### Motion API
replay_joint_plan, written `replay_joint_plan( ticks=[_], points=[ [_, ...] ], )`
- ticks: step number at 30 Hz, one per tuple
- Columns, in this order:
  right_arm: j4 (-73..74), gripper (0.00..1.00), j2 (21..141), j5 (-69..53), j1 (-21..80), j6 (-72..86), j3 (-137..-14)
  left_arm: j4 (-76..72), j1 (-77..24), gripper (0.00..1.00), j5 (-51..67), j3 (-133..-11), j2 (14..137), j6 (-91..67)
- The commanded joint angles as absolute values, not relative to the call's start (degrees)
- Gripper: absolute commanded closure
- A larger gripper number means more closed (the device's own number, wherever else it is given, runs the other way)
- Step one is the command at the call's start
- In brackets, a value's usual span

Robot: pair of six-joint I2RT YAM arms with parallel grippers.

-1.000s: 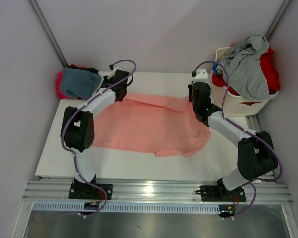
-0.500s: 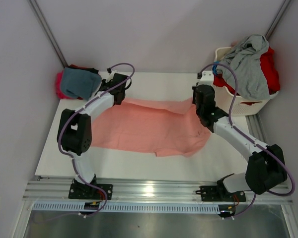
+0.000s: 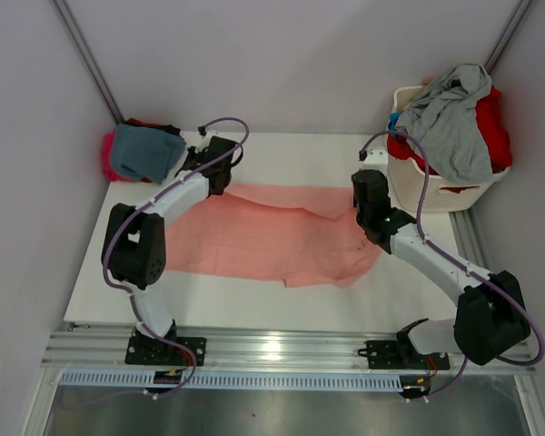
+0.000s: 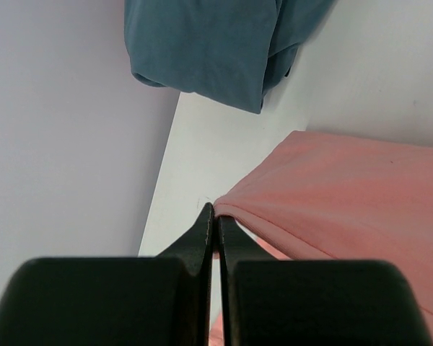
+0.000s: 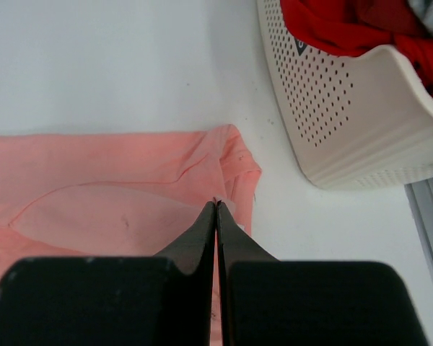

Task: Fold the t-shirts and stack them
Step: Fold the flattened tshirt in 1/3 of the way

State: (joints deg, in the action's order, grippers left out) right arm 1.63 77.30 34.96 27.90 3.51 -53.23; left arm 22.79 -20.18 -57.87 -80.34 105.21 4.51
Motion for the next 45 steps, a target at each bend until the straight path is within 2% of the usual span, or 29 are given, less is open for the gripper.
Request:
replay_joint_plan(
  ticks=[1, 12, 13, 15, 17, 20, 21, 23, 33, 45],
  points=[
    [2.5, 1.0, 74.1, 38.3, 27.9, 5.2, -53.2, 21.6, -20.8, 1.0, -59.4, -79.7, 102.4, 3.3],
    [9.0, 0.98, 73.8, 41.7, 27.9, 9.4, -53.7, 23.2, -21.5, 0.99, -59.8, -78.0, 100.4, 1.8],
    [9.6, 0.92, 73.9, 42.0, 28.0, 10.3, -53.8, 23.6, -21.4, 0.99, -60.0, -78.0, 100.2, 1.6],
    [10.5, 0.87, 73.8, 42.1, 27.9, 11.5, -53.8, 23.9, -21.5, 0.99, -61.3, -78.0, 100.2, 1.0],
    [11.0, 0.71, 73.5, 41.8, 27.9, 11.9, -53.7, 25.0, -21.5, 1.0, -62.2, -78.3, 100.3, 0.5],
    [11.5, 0.66, 72.6, 42.3, 27.9, 12.7, -53.5, 27.1, -21.4, 0.99, -63.7, -78.6, 100.7, -2.0],
    [11.9, 0.54, 72.2, 42.8, 27.9, 13.2, -53.4, 27.8, -21.5, 0.99, -64.0, -78.6, 100.7, -3.2],
    [12.4, 0.47, 71.5, 43.2, 27.9, 13.6, -53.4, 28.7, -21.4, 1.0, -64.2, -78.6, 100.8, -4.2],
    [13.2, 0.45, 72.3, 41.2, 27.9, 15.0, -53.2, 30.4, -21.5, 0.99, -63.8, -78.2, 99.8, -5.7],
    [10.3, 0.45, 72.7, 35.3, 27.9, 21.3, -46.8, 35.5, -21.6, 0.99, -64.3, -77.0, 100.5, -11.1]
  ],
)
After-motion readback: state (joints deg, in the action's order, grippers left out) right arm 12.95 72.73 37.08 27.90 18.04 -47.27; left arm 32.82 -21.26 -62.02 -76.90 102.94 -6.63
